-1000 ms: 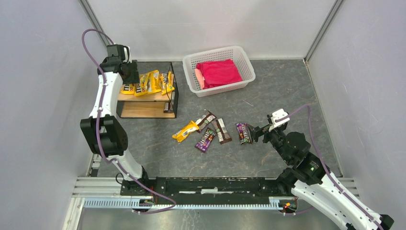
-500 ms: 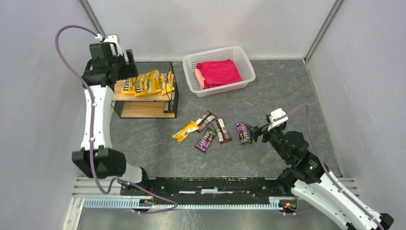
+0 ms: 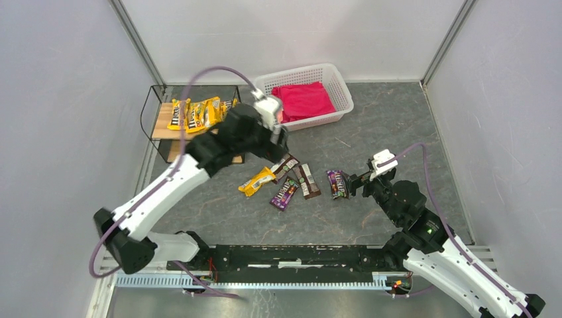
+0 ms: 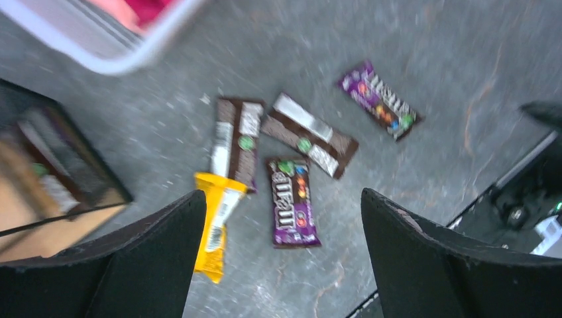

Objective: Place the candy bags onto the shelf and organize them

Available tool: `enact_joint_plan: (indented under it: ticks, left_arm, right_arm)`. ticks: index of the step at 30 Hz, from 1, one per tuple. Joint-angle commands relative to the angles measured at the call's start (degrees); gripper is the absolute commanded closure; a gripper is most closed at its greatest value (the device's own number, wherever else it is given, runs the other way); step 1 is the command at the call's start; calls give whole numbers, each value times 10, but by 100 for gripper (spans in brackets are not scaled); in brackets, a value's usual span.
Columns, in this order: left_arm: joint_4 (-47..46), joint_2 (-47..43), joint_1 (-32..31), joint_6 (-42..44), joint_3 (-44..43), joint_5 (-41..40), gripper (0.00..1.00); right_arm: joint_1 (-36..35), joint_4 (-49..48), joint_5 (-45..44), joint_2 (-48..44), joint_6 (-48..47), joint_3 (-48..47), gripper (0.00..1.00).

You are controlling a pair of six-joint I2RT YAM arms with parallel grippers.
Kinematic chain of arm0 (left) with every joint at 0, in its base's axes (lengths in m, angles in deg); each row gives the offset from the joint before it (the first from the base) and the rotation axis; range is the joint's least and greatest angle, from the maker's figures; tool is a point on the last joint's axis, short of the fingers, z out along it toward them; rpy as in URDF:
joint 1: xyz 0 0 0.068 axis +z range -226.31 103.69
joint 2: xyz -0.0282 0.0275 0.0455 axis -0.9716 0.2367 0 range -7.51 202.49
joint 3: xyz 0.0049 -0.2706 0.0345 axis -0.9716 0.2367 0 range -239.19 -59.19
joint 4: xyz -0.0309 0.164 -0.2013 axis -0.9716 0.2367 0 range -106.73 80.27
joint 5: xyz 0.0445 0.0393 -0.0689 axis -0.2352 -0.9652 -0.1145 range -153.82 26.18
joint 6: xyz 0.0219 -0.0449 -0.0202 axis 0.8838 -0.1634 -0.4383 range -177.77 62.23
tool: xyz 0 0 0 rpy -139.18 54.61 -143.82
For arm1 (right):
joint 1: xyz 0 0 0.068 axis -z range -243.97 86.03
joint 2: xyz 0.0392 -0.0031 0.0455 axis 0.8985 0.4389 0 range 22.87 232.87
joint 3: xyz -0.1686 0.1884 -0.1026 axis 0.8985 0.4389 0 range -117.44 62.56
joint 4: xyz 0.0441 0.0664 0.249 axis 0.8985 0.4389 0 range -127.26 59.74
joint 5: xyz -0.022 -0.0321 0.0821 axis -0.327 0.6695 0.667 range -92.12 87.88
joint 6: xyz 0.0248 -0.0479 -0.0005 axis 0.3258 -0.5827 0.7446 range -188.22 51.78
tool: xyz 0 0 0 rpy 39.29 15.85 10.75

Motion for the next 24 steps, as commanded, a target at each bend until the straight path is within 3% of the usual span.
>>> enact_joint_plan:
  ticks: [1, 9, 18, 24]
  left_arm:
    - [-36, 58, -64, -48, 47, -49, 7]
    - [-9, 164, -69, -38, 79, -94, 6]
    - [17, 196, -2, -14, 119, -100, 4]
    - [35, 222, 6, -5, 131, -123, 4]
  right_arm:
    - [-2, -13, -6, -6, 1, -16, 2]
    - [-2, -5, -8, -8, 1, -20, 2]
    - [-2, -13, -11, -7, 1, -11, 2]
    - [-2, -16, -12, -7, 1, -7, 2]
